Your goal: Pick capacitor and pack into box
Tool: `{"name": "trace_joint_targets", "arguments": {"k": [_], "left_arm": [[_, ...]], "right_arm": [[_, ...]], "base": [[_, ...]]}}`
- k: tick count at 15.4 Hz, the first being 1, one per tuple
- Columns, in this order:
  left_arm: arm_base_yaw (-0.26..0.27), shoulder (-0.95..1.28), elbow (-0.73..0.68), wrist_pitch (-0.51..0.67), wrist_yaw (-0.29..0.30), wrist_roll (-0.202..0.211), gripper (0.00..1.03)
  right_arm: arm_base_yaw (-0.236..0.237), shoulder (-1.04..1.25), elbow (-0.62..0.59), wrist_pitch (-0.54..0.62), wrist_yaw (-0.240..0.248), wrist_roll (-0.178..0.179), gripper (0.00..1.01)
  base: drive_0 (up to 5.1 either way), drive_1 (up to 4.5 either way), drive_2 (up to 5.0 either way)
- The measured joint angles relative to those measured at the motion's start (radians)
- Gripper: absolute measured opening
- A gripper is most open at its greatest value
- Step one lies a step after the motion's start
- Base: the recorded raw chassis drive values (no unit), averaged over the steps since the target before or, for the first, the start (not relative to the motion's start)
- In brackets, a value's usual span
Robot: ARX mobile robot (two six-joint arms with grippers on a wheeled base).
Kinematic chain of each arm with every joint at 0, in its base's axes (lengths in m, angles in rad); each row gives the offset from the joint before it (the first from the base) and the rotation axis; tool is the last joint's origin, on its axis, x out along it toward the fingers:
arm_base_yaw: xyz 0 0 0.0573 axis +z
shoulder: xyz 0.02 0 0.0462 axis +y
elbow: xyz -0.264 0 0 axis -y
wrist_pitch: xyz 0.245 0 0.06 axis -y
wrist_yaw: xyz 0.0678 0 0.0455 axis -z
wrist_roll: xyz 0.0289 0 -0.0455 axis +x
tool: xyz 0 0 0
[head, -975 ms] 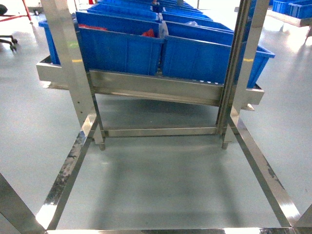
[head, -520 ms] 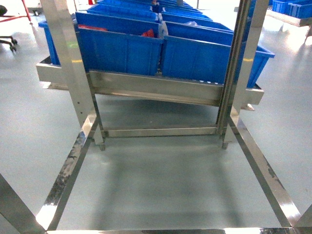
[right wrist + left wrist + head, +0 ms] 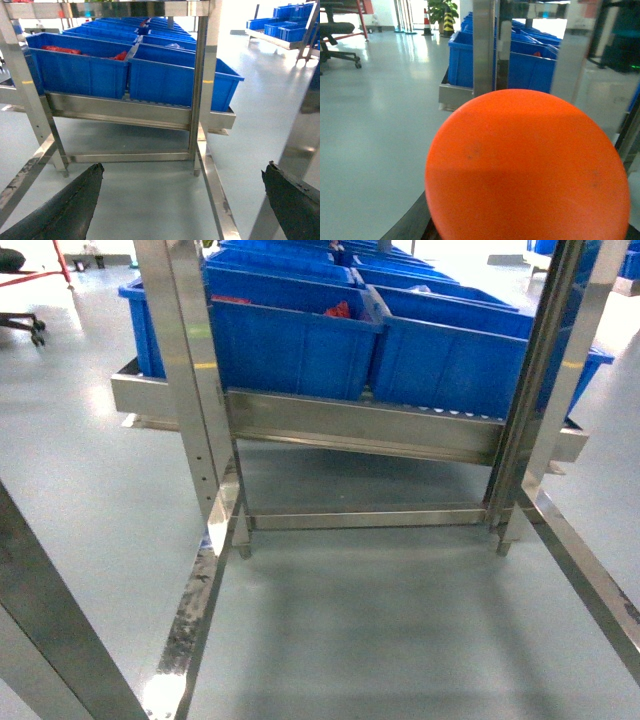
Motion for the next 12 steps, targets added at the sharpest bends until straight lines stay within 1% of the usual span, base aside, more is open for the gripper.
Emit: {"name": "trace_joint_targets", "arguments": {"k": [6, 9, 12], "left_arm": [[0.000, 0.000, 0.000, 0.001, 0.000, 0.000, 0.44], [0.000, 0.000, 0.000, 0.001, -0.001, 0.000, 0.44], [0.000, 0.000, 0.000, 0.002, 0.000, 0.000, 0.44]], "right_arm": [[0.000, 0.000, 0.000, -0.001, 0.000, 0.000, 0.98], [0.000, 0.000, 0.000, -0.001, 0.000, 0.000, 0.98], [0.000, 0.000, 0.000, -0.001, 0.000, 0.000, 0.98]], "base": [[-4.8, 2.55, 2.6], [-4.7, 1.67, 3.5], [-4.9, 2.41, 2.4]]}}
